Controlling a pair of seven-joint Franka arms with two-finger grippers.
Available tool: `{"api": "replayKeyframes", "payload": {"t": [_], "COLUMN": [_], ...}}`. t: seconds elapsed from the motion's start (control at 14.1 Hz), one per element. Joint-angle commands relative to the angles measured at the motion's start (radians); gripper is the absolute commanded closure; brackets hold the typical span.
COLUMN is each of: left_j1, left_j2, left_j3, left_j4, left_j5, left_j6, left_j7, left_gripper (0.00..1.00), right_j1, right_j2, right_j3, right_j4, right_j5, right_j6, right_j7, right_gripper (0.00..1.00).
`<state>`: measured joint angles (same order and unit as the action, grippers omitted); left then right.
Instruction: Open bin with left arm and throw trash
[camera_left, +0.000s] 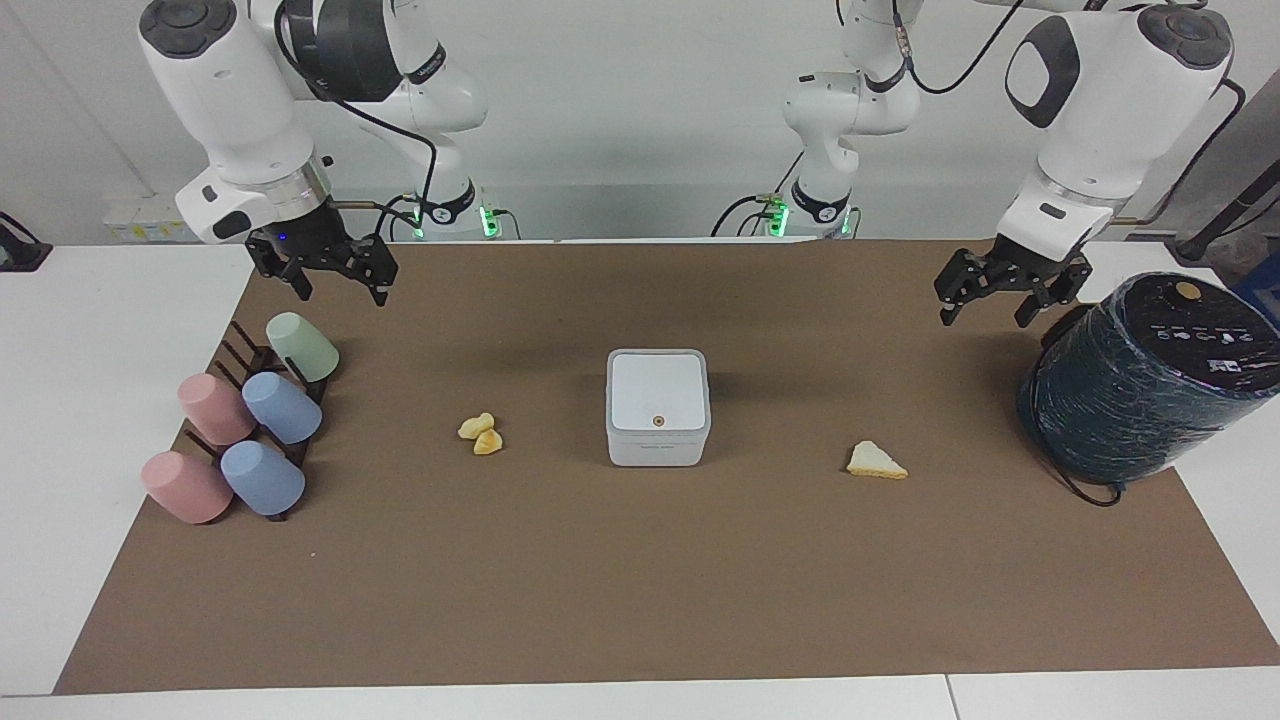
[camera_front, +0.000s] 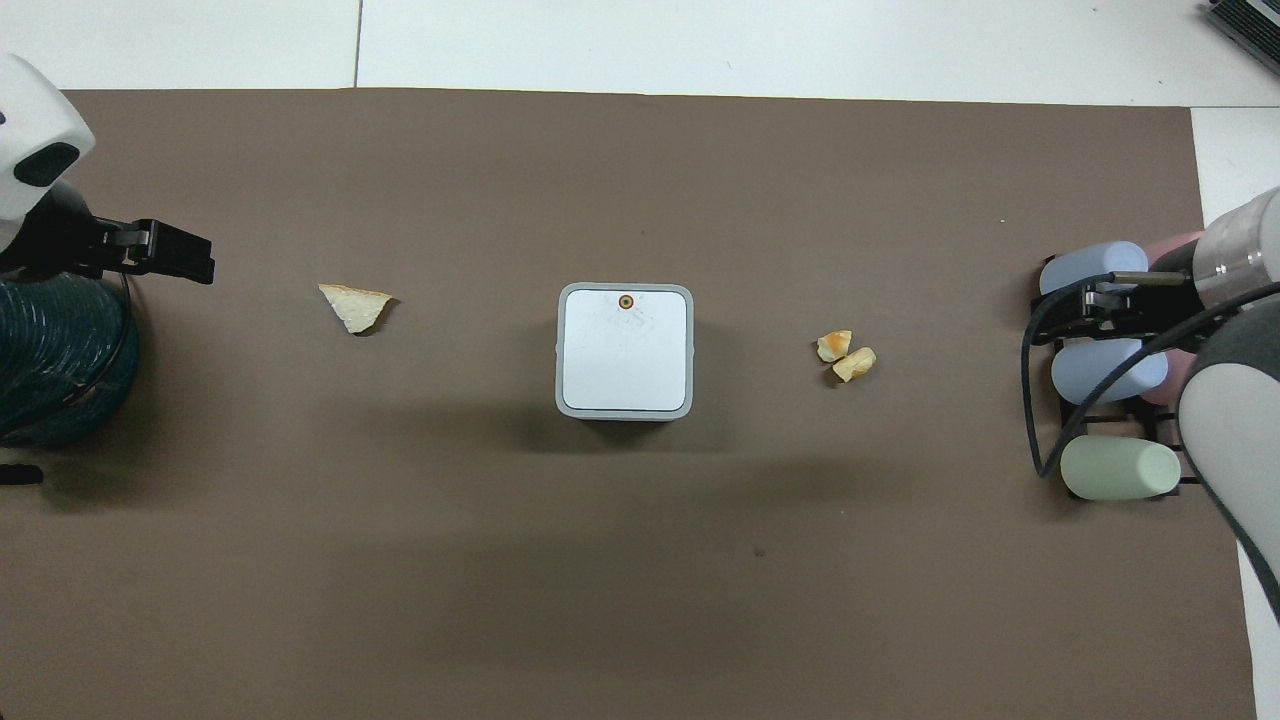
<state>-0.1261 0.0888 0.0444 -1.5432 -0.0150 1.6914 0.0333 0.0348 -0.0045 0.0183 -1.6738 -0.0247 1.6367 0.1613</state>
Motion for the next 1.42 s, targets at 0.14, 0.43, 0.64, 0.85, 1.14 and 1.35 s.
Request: {"api": "replayKeyframes", "payload": {"t": [0.14, 0.43, 0.64, 0.85, 1.14, 1.35], "left_j1": [0.0, 0.0, 0.0, -0.001, 0.0, -0.001], "left_j2": [-0.029, -0.029, -0.029, -0.029, -0.029, -0.029], "left_j3": [-0.001, -0.001, 0.0, 0.0, 0.0, -0.001], "left_j4": [-0.032, -0.032, -0.032, -0.032, -0.032, -0.032], "left_j5": [0.024, 0.024, 0.024, 0.024, 0.023, 0.024], "left_j6": [-0.001, -0.001, -0.001, -0.001, -0.001, -0.001], "left_j7": [0.004, 0.004, 0.004, 0.004, 0.004, 0.004], "left_gripper": [0.0, 0.0, 0.0, 0.0, 0.0, 0.0], "right_j1": [-0.009, -0.01, -0.012, -0.01, -0.009, -0.009], "right_j2": [-0.02, -0.02, -0.018, -0.018, -0.052, -0.061], "right_j3": [0.002, 0.002, 0.002, 0.002, 0.002, 0.002], "right_j4": [-0.017, -0.017, -0.017, -0.02, -0.108, -0.19], "right_j5": [0.019, 0.019, 0.019, 0.019, 0.02, 0.02], "right_j6": [-0.006, -0.006, -0.005, 0.008, 0.113, 0.218], "right_j7": [-0.025, -0.025, -0.025, -0.022, -0.02, -0.022], "right_gripper": [0.0, 0.0, 0.0, 0.0, 0.0, 0.0]}}
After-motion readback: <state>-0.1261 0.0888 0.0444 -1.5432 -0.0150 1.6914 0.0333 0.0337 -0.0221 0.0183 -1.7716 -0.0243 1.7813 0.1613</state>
